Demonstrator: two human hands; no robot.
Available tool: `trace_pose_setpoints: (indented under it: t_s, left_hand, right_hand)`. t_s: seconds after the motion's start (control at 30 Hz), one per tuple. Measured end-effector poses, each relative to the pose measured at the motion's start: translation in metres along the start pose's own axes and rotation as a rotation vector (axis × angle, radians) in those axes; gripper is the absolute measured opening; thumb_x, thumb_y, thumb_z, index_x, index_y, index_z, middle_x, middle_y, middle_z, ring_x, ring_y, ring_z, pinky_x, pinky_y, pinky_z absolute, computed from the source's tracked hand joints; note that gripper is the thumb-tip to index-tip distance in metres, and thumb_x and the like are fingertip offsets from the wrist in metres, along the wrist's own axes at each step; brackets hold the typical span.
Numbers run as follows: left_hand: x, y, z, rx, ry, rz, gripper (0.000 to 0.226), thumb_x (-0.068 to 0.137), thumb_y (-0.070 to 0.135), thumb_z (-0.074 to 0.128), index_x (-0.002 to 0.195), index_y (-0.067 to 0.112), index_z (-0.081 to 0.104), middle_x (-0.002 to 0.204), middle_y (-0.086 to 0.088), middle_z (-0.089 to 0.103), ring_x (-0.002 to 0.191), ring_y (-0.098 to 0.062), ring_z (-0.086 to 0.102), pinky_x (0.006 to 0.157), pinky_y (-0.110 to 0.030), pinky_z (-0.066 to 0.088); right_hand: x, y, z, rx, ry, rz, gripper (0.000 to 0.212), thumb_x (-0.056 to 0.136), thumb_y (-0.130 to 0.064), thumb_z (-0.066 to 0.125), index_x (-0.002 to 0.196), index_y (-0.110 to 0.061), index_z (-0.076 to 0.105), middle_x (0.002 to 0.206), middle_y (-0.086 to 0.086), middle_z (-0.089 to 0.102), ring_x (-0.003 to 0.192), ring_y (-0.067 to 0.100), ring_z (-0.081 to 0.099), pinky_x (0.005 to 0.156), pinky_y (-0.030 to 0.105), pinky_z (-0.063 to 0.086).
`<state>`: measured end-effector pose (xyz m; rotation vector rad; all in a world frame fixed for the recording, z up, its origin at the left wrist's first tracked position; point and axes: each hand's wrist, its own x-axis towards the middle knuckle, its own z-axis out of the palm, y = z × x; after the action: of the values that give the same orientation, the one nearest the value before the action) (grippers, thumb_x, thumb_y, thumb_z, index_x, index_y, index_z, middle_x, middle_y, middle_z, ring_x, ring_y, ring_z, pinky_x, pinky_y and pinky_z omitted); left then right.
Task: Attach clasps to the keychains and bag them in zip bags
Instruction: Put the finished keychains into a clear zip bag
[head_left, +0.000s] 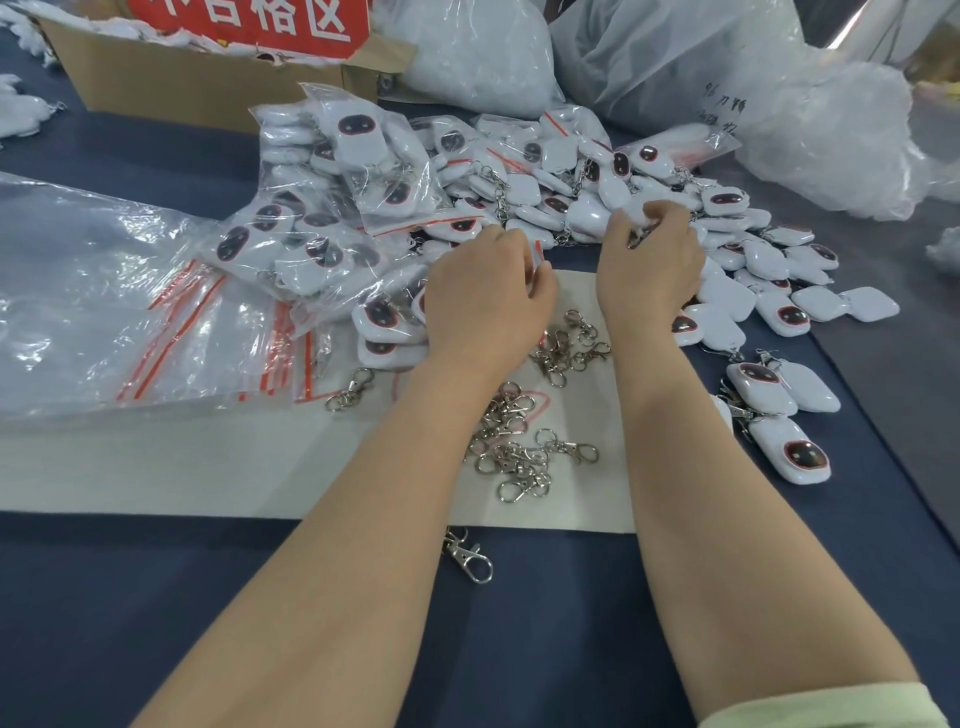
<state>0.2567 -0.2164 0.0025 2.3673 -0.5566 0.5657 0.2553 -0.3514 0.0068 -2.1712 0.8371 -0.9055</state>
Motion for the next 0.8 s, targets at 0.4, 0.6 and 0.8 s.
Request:
trace_pose_setpoints:
  t_s: [0.4, 0.6, 0.8]
  left_hand:
    - [0.0, 0.001, -0.001, -0.004, 0.005, 0.003, 0.023, 0.091, 0.036, 0.049, 0.076, 0.019, 0.05, 0.082, 0.004, 0.053, 0.068, -0.016, 0.045, 0.062, -0.028, 0.027]
    - [0.0, 0.001, 0.0, 0.008, 0.0, 0.0, 0.021, 0.091, 0.036, 0.049, 0.077, 0.019, 0.05, 0.081, 0.004, 0.052, 0.069, -0.016, 0.045, 0.064, -0.028, 0.027]
    - [0.0, 0.0, 0.0, 0.023, 0.004, 0.006, 0.021, 0.091, 0.035, 0.049, 0.077, 0.018, 0.051, 0.085, 0.0, 0.057, 0.07, -0.016, 0.044, 0.063, -0.029, 0.027]
  right_hand:
    - [-0.004, -0.017, -0.002, 1.391, -0.449, 0.581, 0.01, 0.096, -0.009, 0.057, 0.104, -0.007, 0.062, 0.07, 0.005, 0.057, 0.06, 0.013, 0.061, 0.061, 0.022, 0.056]
    - [-0.007, -0.018, 0.004, 1.288, -0.49, 0.61, 0.018, 0.094, -0.014, 0.061, 0.078, -0.006, 0.059, 0.054, -0.001, 0.055, 0.049, 0.009, 0.058, 0.052, 0.018, 0.051]
    - [-0.006, -0.02, 0.002, 1.245, -0.466, 0.62, 0.032, 0.097, -0.04, 0.053, 0.081, -0.012, 0.053, 0.046, -0.002, 0.053, 0.042, 0.011, 0.055, 0.042, 0.02, 0.047]
